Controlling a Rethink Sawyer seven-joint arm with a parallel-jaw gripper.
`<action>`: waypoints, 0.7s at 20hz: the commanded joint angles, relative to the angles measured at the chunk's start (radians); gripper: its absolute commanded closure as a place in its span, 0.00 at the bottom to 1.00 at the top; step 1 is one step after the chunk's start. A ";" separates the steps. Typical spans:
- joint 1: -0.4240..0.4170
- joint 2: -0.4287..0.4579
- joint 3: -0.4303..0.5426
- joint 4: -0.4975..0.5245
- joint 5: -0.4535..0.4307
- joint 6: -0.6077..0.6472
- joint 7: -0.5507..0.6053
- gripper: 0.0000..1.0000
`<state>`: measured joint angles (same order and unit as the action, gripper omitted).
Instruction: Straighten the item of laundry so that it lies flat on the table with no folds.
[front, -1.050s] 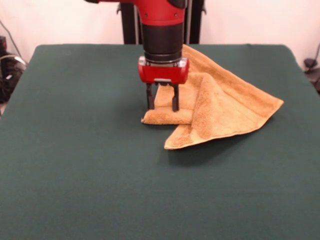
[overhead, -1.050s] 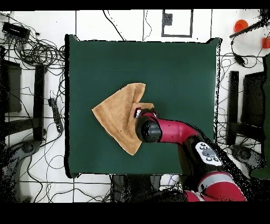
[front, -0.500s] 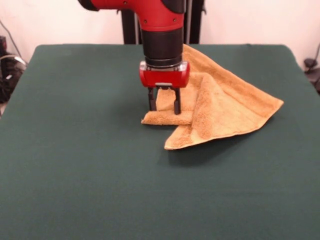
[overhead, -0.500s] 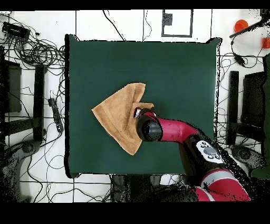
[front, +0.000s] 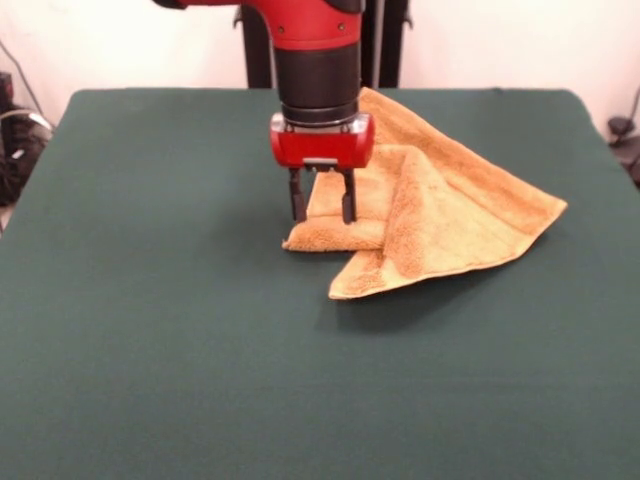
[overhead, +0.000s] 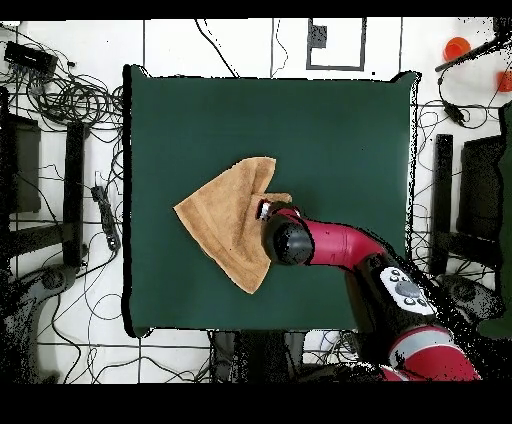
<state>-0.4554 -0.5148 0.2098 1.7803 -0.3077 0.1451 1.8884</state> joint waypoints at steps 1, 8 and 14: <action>0.021 -0.025 0.109 -0.004 -0.019 0.125 -0.011 0.00; 0.018 -0.026 0.104 -0.009 -0.033 0.129 -0.020 0.00; 0.020 0.002 0.100 -0.035 -0.047 0.105 -0.024 0.00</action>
<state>-0.4552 -0.5670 0.2098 1.7802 -0.3079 0.1727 1.8884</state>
